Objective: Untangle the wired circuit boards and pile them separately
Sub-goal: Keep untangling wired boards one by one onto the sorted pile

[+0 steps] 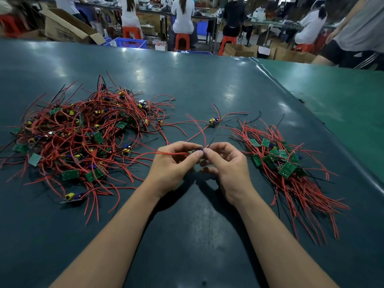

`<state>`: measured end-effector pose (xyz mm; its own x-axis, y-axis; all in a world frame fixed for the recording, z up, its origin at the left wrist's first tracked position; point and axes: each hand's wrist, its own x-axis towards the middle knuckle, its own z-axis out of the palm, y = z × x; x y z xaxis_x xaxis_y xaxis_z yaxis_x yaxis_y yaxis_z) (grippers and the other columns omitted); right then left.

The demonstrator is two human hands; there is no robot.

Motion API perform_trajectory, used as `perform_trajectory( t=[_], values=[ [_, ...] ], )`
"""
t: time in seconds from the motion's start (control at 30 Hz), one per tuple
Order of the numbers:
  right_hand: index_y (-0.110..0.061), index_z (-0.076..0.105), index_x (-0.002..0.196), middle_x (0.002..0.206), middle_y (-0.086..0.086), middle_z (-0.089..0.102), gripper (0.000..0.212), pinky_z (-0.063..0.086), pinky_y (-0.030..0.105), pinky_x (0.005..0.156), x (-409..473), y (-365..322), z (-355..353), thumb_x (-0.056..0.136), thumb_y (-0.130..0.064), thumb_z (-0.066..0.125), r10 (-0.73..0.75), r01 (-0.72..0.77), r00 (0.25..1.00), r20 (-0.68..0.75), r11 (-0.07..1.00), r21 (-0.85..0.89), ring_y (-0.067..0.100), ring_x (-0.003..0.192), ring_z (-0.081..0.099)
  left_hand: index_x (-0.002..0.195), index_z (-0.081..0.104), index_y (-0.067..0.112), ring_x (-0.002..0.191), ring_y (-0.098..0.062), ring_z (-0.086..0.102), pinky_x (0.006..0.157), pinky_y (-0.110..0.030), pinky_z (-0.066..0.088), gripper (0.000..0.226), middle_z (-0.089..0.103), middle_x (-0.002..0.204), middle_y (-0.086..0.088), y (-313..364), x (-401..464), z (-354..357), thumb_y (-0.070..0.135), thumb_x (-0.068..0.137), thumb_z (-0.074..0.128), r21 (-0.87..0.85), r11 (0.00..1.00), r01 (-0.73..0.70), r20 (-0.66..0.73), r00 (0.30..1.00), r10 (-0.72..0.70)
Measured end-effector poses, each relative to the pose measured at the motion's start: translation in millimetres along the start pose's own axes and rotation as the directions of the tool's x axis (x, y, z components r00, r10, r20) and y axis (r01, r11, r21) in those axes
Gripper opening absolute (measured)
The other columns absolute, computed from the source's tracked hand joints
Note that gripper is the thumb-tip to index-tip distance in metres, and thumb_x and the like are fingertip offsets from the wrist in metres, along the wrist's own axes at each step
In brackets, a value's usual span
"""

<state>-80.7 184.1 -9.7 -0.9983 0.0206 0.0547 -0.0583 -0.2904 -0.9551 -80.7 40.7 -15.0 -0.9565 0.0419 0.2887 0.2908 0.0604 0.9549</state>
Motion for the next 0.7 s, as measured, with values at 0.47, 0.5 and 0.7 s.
perform_trajectory(
  t=[0.47, 0.5, 0.7],
  values=[
    [-0.013, 0.062, 0.077, 0.061, -0.001, 0.063, 0.018, 0.044, 0.024, 0.046, -0.4, 3.1, -4.3, 0.081, 0.0, 0.073, -0.029, 0.037, 0.993, -0.117, 0.998, 0.06, 0.013, 0.049, 0.054, 0.097, 0.074, 0.01, 0.055, 0.001, 0.055, 0.058, -0.012, 0.041, 0.01, 0.069, 0.068, 0.005, 1.8, 0.5, -2.5, 0.012, 0.09, 0.067, -0.016, 0.998, 0.061, 0.006, 0.998, -0.06],
    [-0.013, 0.061, 0.077, 0.06, -0.001, 0.063, 0.018, 0.044, 0.023, 0.044, -0.6, 4.2, -4.1, 0.081, -0.001, 0.074, -0.042, 0.049, 0.99, -0.135, 0.998, 0.048, 0.013, 0.048, 0.053, 0.096, 0.074, 0.011, 0.055, 0.001, 0.055, 0.058, -0.012, 0.041, 0.01, 0.069, 0.068, 0.005, 1.5, 0.9, -2.4, 0.015, 0.09, 0.068, -0.004, 0.998, 0.058, -0.016, 0.998, -0.059],
    [-0.023, 0.08, 0.086, 0.072, 0.0, 0.069, 0.015, 0.047, 0.022, 0.045, -3.2, 5.5, -3.3, 0.088, -0.013, 0.069, -0.023, 0.023, 1.0, -0.02, 1.0, -0.014, 0.01, 0.052, 0.056, 0.101, 0.072, 0.007, 0.062, -0.001, 0.061, 0.061, -0.012, 0.043, 0.014, 0.071, 0.071, 0.006, 2.9, 0.8, -3.1, 0.013, 0.09, 0.066, -0.008, 0.999, 0.05, 0.061, 0.997, -0.049]
  ],
)
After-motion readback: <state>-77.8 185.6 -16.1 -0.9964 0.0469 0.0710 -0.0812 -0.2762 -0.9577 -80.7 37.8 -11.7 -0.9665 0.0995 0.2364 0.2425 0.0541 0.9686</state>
